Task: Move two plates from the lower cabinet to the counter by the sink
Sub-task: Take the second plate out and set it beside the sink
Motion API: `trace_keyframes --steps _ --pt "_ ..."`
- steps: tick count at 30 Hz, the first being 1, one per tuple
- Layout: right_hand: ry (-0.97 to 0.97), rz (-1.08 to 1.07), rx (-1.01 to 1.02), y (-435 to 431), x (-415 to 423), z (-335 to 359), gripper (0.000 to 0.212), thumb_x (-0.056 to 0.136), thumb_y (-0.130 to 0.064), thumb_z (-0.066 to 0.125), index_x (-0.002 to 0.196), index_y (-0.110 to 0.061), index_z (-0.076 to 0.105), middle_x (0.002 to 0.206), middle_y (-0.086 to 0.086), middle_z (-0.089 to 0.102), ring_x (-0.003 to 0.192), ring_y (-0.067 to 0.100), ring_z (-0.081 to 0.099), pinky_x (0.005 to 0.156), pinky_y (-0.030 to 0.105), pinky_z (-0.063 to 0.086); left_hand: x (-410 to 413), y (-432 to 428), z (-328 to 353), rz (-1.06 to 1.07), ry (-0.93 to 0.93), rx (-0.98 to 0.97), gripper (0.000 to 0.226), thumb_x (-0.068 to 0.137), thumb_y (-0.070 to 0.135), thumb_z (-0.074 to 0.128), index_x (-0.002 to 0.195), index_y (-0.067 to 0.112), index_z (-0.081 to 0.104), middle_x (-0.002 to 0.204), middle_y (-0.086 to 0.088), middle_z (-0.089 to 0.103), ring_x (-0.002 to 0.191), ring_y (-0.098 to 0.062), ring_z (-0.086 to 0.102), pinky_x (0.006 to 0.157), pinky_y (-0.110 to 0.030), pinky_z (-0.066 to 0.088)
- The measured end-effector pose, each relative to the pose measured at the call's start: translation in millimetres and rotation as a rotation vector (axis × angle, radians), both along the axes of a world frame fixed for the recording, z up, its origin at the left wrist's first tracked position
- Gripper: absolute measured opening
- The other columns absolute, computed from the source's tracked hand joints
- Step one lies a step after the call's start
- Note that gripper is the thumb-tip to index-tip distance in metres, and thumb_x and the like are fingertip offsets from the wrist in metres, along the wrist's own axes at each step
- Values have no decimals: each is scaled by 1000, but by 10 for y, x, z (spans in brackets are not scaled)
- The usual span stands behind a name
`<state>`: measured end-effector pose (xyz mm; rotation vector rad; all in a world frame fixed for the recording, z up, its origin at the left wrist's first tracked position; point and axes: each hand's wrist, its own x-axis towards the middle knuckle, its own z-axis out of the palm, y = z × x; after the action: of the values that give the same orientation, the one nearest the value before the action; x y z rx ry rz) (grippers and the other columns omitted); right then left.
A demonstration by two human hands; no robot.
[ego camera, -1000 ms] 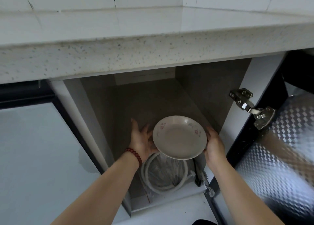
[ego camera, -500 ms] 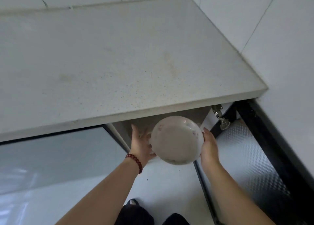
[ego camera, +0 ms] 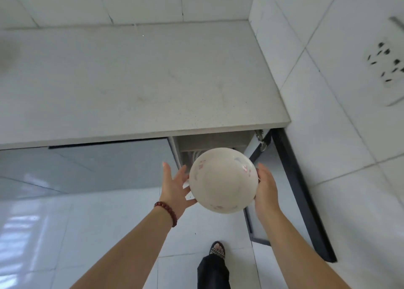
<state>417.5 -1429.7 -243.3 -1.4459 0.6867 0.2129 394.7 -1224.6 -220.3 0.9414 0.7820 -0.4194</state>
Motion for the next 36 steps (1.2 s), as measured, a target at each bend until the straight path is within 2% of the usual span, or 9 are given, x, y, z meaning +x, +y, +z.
trace_keyframes --steps 4,7,14,22,26,27,30,34,36 --pt "-46 29 30 289 -298 383 29 93 -41 41 115 -31 56 112 -5 53 105 20 52 86 38 47 -379 292 455 13 -74 51 81 80 77 12 141 30 34 150 2 34 134 -30 35 94 -55 34" --pt "-84 89 90 626 -539 657 23 92 -41 42 102 -27 58 110 0 51 106 22 49 88 37 44 -701 584 777 32 -132 89 79 81 76 12 141 31 34 149 3 36 133 -29 37 94 -53 34" --pt "-153 167 105 1570 -1056 1212 41 91 -40 44 129 -28 52 122 -1 57 113 20 53 103 44 40 -1564 1455 1333 178 -254 123 79 80 77 15 141 31 34 149 -1 38 132 -30 37 93 -54 35" --pt "-196 408 182 2816 -1601 1467 43 93 -39 44 122 -10 58 121 19 62 107 29 59 85 37 45 -2568 2473 1683 388 -325 217 76 81 76 19 139 31 38 146 0 40 130 -29 39 94 -54 35" --pt "-228 598 160 3380 -1767 1534 52 94 -33 39 126 7 35 130 32 40 121 50 40 76 35 28 -2954 2982 1703 522 -315 216 77 80 76 19 139 31 38 147 -2 40 133 -31 37 102 -59 31" --pt "-229 640 163 3538 -1794 1556 52 94 -32 38 127 7 31 131 32 36 124 49 33 103 61 21 -3029 3104 1695 562 -308 216 77 80 77 19 139 31 39 147 -2 40 133 -31 36 103 -60 31" --pt "-221 742 197 4038 -1860 1628 52 96 -32 36 128 8 31 132 30 38 125 45 34 102 55 36 -3205 3467 1661 661 -298 219 78 80 77 19 139 31 39 147 -1 40 132 -30 38 100 -58 32" --pt "-223 873 259 4751 -1837 1629 50 96 -34 37 125 7 42 127 28 48 100 36 60 71 31 42 -3339 4021 1614 762 -285 244 78 78 79 20 138 33 39 147 0 40 131 -28 39 93 -53 36" --pt "-217 933 264 5150 -1789 1610 47 96 -34 37 120 4 48 122 28 54 95 29 60 77 35 47 -3349 4330 1606 802 -283 282 78 78 79 18 138 34 39 148 2 39 132 -27 38 94 -50 36"
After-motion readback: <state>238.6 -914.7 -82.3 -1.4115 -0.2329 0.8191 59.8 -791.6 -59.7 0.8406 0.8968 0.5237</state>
